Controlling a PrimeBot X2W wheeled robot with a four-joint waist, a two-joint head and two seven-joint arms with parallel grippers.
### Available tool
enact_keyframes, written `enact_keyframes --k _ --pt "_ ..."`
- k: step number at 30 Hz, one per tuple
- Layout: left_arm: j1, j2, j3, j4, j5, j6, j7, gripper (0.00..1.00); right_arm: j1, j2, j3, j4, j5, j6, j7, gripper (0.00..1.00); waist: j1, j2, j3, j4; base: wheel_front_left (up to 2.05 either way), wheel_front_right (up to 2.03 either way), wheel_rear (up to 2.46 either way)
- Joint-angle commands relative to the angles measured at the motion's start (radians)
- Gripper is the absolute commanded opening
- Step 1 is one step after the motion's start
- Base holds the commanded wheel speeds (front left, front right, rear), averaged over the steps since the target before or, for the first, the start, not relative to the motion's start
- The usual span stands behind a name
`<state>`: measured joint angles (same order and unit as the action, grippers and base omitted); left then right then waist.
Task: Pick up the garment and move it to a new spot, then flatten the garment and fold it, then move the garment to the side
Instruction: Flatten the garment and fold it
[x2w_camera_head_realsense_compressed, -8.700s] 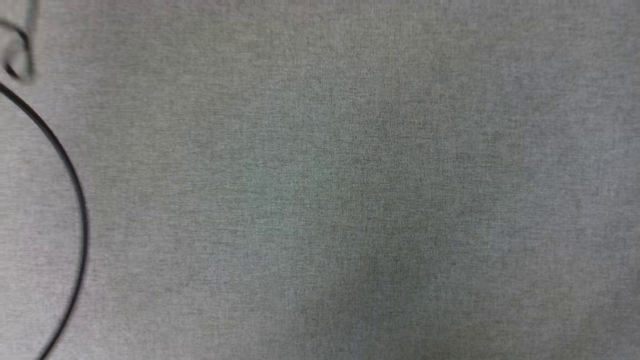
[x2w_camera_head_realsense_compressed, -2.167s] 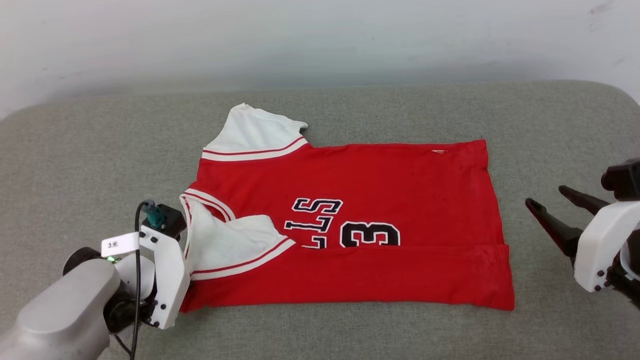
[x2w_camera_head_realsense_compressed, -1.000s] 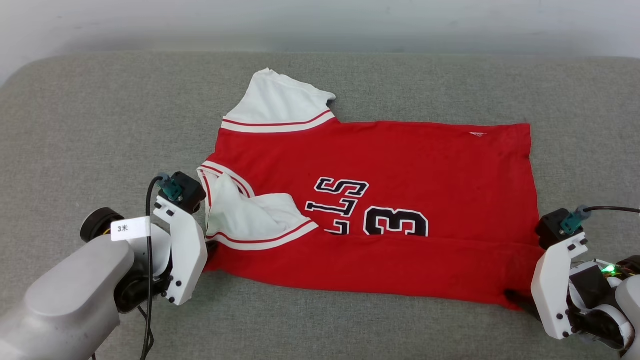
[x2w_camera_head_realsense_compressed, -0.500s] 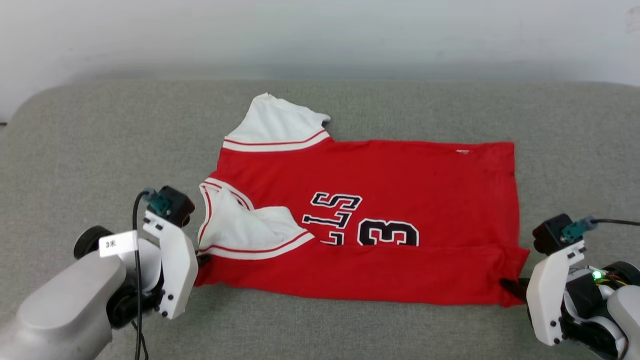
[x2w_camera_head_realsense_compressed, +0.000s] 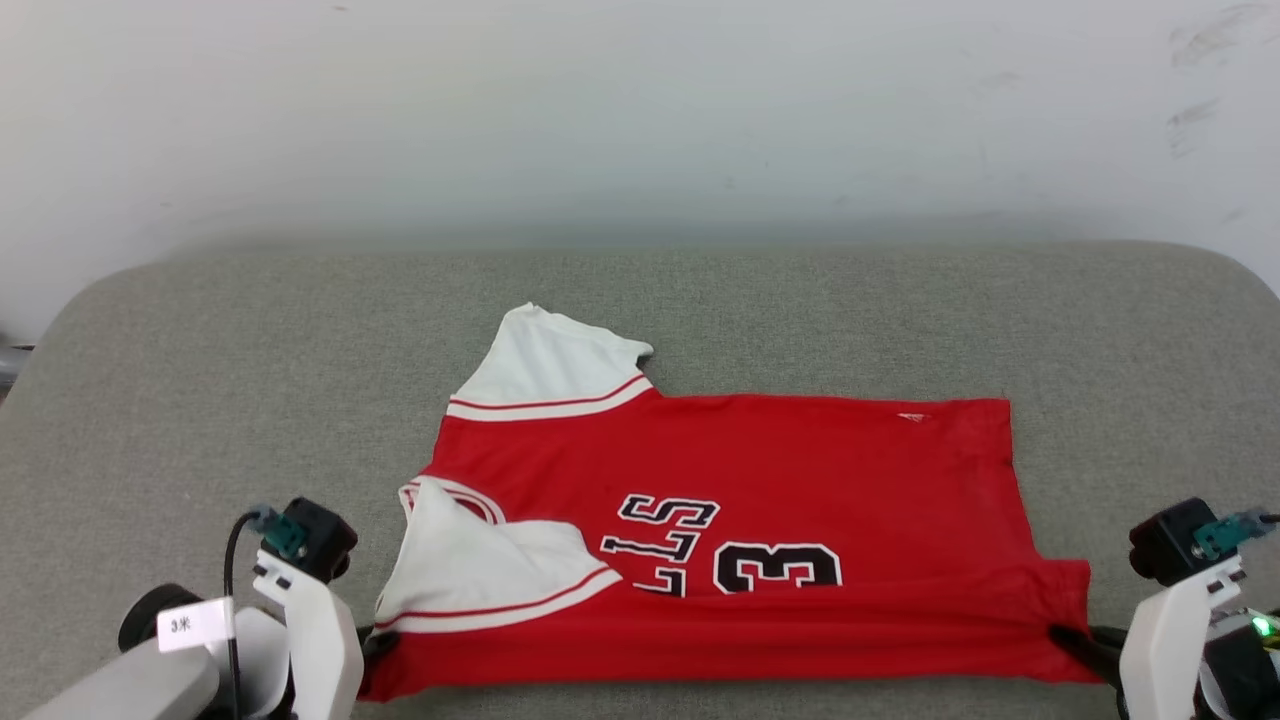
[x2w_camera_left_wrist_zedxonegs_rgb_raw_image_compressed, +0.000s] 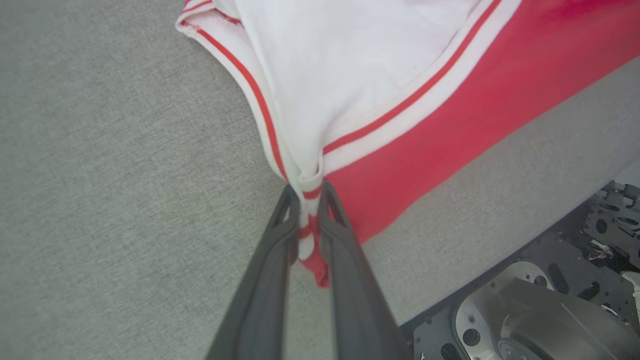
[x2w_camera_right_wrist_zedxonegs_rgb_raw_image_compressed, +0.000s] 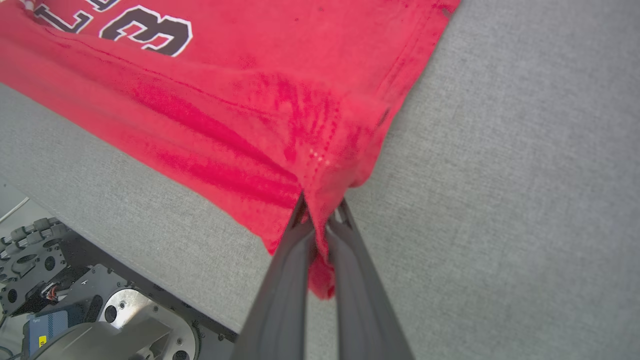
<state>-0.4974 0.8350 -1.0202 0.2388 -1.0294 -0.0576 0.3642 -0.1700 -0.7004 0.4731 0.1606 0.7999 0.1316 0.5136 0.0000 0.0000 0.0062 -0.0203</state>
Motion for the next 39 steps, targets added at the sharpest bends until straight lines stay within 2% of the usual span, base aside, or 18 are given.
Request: enact_keyframes --k 1,9,19,20,21,24,30,39 --pt "0.036 0.022 -0.002 -0.023 -0.008 0.02 -0.006 0.0 0.042 -0.017 -0.027 -0.013 -0.002 -0.002 0.015 0.0 0.0 0.0 -0.008 -0.002 0.0 0.0 0.0" --pt "0.129 0.037 -0.021 -0.088 -0.036 0.072 -0.022 0.0 0.157 0.001 -0.117 -0.047 -0.022 -0.002 0.083 0.0 0.0 0.0 0.003 -0.002 0.0 0.0 0.0" --pt "0.136 -0.029 -0.023 0.005 -0.043 0.06 -0.054 0.0 0.139 0.082 -0.122 0.022 -0.078 -0.002 0.059 0.0 0.0 0.0 0.045 0.006 0.0 0.0 0.0" --pt "0.133 -0.035 -0.023 0.018 -0.039 0.06 -0.061 0.33 0.139 0.09 -0.119 0.032 -0.08 -0.002 0.049 0.22 0.0 0.0 0.044 0.008 0.0 0.0 0.0" --pt "0.133 -0.042 -0.021 0.026 -0.04 0.058 -0.071 1.0 0.139 0.095 -0.118 0.038 -0.086 -0.002 0.032 1.0 0.0 0.0 0.04 0.01 0.0 0.0 0.0" --pt "0.141 -0.046 -0.013 0.033 -0.053 0.051 -0.085 1.0 0.141 0.105 -0.125 0.05 -0.101 -0.002 -0.01 1.0 0.0 0.0 0.031 0.012 0.0 0.0 0.0" --pt "0.131 -0.023 0.014 0.011 -0.047 0.044 -0.134 1.0 0.15 0.155 -0.188 0.051 -0.148 -0.001 -0.168 1.0 0.0 0.0 -0.001 0.018 0.0 0.0 0.0" --pt "0.03 0.009 0.094 -0.014 0.046 0.119 -0.281 1.0 0.134 0.282 -0.334 -0.017 -0.307 -0.001 -0.423 1.0 0.0 0.0 -0.005 -0.005 0.0 0.0 0.0"
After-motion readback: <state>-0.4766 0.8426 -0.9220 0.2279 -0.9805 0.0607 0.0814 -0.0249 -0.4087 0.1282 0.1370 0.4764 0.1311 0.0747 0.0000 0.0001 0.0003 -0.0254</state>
